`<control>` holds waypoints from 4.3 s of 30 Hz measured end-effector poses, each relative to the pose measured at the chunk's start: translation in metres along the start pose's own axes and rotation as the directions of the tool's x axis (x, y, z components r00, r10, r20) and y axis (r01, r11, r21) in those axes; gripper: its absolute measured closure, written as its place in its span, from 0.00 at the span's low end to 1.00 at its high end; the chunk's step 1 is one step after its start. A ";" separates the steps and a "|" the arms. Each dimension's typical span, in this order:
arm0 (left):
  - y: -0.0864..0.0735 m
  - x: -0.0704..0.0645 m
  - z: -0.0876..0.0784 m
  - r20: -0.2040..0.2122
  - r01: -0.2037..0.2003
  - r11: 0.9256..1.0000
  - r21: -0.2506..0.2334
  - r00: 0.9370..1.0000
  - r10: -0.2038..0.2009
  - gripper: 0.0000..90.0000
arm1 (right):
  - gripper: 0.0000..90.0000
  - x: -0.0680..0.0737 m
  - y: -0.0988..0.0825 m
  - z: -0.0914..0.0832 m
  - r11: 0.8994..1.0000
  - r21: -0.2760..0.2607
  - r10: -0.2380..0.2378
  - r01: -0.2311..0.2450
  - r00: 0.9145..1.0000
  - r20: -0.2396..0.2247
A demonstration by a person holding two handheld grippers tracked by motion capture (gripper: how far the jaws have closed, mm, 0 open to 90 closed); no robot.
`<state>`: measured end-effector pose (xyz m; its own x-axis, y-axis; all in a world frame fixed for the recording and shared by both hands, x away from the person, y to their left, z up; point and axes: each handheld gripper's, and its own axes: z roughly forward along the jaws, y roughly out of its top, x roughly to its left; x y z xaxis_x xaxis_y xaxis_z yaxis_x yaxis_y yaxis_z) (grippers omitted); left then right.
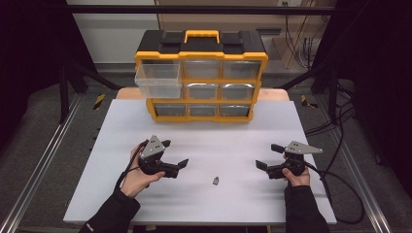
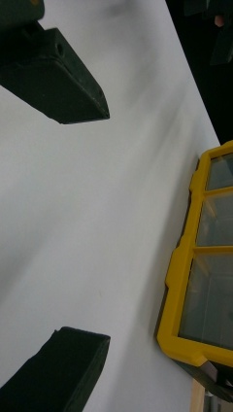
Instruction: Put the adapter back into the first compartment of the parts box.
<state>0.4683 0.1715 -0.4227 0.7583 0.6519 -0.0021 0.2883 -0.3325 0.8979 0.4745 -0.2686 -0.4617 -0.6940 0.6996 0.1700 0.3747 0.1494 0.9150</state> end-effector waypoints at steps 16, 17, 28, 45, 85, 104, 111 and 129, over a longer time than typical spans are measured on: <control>0.001 -0.016 0.010 0.013 -0.012 1.000 0.014 1.000 0.012 0.06 | 0.01 0.000 0.000 0.000 1.000 0.003 -0.003 0.003 1.000 0.002; 0.001 -0.018 0.010 0.015 -0.014 1.000 0.016 1.000 0.013 0.06 | 0.01 0.000 0.000 0.000 1.000 0.000 -0.002 0.002 1.000 0.001; 0.002 -0.030 0.017 0.034 -0.019 1.000 0.021 0.999 0.018 0.06 | 0.01 0.000 0.000 -0.001 1.000 -0.001 -0.003 0.003 1.000 0.003; 0.011 -0.052 0.035 0.070 -0.040 0.998 0.040 0.997 0.038 0.06 | 0.01 0.000 0.001 -0.002 1.000 -0.007 0.001 -0.001 1.000 0.003; -0.004 -0.082 0.080 0.120 -0.030 0.986 0.164 0.993 0.010 0.12 | 0.01 0.000 0.001 -0.003 1.000 -0.011 0.002 -0.002 1.000 0.003; -0.014 -0.091 0.089 0.111 -0.003 0.971 0.239 0.994 -0.024 0.28 | 0.01 0.000 0.001 -0.003 1.000 -0.014 0.000 0.000 1.000 0.001; -0.016 -0.093 0.090 0.097 -0.006 0.967 0.256 0.995 -0.019 0.37 | 0.01 0.000 0.001 -0.002 1.000 -0.012 0.001 -0.001 1.000 -0.001; -0.017 -0.094 0.092 0.090 0.021 0.956 0.293 0.995 -0.050 0.59 | 0.01 0.000 0.001 -0.003 1.000 -0.015 0.000 0.000 1.000 0.002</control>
<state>0.4455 0.0528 -0.4788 0.7925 0.6037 -0.0865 0.4632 -0.5036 0.7293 0.4736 -0.2703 -0.4595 -0.6930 0.7009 0.1688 0.3650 0.1391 0.9206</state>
